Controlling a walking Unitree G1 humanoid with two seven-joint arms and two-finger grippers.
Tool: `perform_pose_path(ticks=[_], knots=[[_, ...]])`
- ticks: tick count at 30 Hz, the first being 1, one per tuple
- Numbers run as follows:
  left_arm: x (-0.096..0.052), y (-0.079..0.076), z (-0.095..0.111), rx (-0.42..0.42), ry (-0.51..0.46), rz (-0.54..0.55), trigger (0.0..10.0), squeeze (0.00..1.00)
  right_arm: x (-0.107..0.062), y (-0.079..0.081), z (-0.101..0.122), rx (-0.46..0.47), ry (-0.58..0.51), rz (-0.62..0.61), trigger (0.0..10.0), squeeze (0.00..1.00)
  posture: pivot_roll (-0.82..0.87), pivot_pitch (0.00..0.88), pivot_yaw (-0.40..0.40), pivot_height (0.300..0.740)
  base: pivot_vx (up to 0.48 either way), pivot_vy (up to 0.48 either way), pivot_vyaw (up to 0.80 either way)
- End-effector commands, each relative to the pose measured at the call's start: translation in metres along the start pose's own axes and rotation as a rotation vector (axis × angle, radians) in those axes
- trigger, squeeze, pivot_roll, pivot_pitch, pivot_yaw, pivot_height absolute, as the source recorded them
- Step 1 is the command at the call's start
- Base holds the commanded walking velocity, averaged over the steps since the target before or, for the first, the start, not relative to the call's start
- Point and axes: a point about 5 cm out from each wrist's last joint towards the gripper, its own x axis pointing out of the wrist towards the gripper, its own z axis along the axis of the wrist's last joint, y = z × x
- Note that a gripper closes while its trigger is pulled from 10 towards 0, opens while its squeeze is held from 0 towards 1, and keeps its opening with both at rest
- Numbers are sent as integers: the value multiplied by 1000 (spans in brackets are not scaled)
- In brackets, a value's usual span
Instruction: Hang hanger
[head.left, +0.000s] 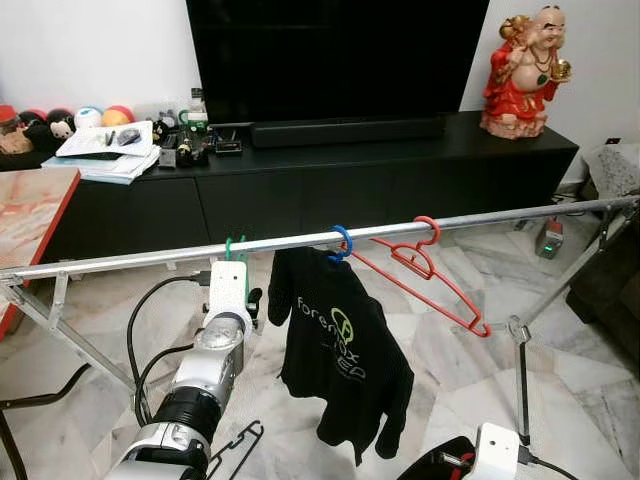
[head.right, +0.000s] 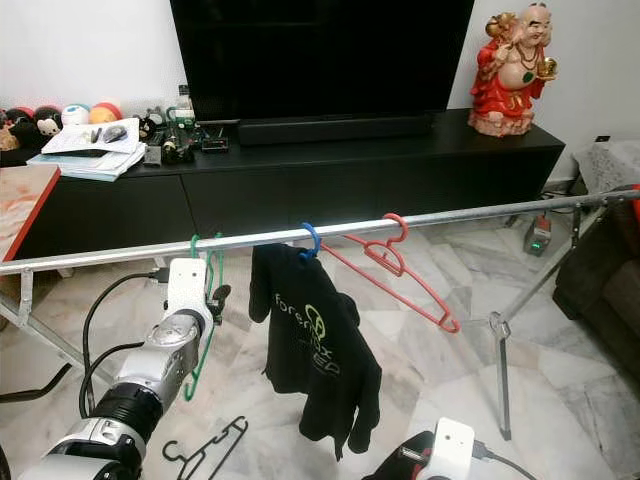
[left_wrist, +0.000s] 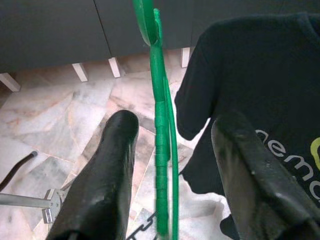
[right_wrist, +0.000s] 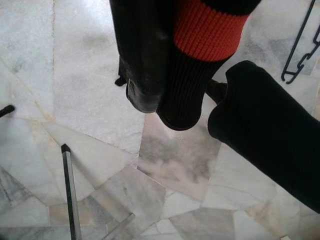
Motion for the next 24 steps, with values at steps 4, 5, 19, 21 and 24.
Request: perform_pose_path(ticks=[4,5,19,21,24], knots=[[1,0,-1,-8,-1,-4,0,0,1,2,2,9,-5,2,10000,0,51,0,15,740,0,0,0],[1,0,-1,-6,1,-7,0,0,1,2,2,10,-5,2,10000,0,52,0,15,740,0,0,0],[1,-2,-6,7,13,-23,0,0,1,2,2,10,1,6,10000,0,54,0,16,740,0,0,0],[0,-3,-8,12,18,-22,0,0,1,2,2,10,2,7,10000,0,54,0,16,740,0,0,0],[0,-3,-9,23,24,-20,0,0,1,2,2,10,2,7,10000,0,53,0,17,740,0,0,0]])
